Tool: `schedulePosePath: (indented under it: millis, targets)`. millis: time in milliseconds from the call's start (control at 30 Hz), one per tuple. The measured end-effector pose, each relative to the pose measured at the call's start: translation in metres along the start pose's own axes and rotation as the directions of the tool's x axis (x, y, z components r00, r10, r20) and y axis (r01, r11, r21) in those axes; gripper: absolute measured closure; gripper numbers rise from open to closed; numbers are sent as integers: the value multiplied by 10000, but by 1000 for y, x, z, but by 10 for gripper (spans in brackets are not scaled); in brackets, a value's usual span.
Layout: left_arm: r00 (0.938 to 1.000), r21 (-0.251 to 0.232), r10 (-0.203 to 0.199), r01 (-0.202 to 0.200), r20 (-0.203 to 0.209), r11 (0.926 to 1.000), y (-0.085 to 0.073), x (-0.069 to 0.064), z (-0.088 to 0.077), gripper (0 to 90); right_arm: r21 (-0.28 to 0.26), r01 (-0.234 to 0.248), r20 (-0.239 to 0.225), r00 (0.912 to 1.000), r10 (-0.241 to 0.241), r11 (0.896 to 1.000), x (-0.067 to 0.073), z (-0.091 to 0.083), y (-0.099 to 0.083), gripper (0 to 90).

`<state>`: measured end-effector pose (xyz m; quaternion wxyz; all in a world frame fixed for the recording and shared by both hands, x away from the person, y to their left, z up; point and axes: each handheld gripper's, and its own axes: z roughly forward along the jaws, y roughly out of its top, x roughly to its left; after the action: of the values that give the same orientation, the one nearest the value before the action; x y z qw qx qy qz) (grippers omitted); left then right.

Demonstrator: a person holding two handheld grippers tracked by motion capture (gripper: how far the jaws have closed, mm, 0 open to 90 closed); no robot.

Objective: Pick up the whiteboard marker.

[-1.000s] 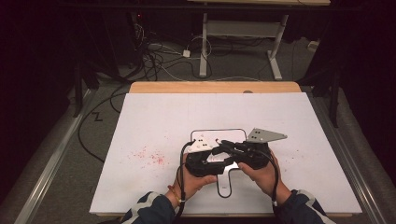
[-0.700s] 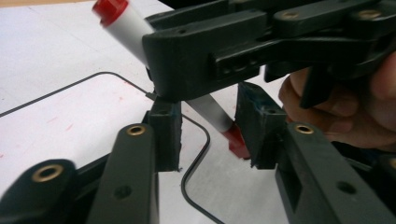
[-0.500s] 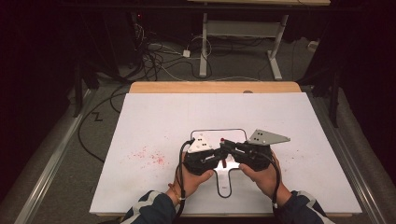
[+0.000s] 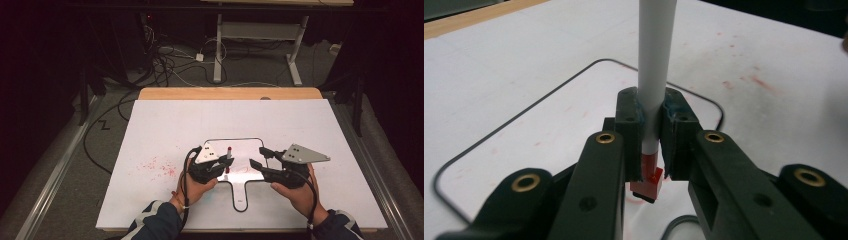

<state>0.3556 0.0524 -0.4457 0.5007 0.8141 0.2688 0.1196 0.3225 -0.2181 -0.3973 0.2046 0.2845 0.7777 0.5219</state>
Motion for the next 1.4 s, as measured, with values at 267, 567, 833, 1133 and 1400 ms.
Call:
schedulePosePath:
  millis: [267, 567, 833, 1133, 1400]
  targets:
    - [9997, 274, 229, -226, -106, 9994, -9, 9, -4, 782, 638, 1144, 1081, 9868, -1208, 9914, -15, -22, -30, 394]
    - [9980, 500, 399, -374, -489, 9980, -20, 10, -13, 783, 1252, 915, 1822, 9767, -1135, 9879, -30, -50, -58, 374]
    - [9982, 434, 460, -443, -386, 9981, -27, 13, -21, 784, 1606, 855, 1916, 9746, -1160, 9833, -34, -57, -68, 372]
    - [9983, 463, 470, -455, -332, 9979, -26, 14, -20, 784, 1638, 917, 1859, 9750, -1221, 9822, -37, -50, -65, 365]
    - [9980, 673, 534, -510, -345, 9964, -24, 13, -21, 785, 1637, 858, 1853, 9758, -1160, 9828, -39, -50, -66, 354]
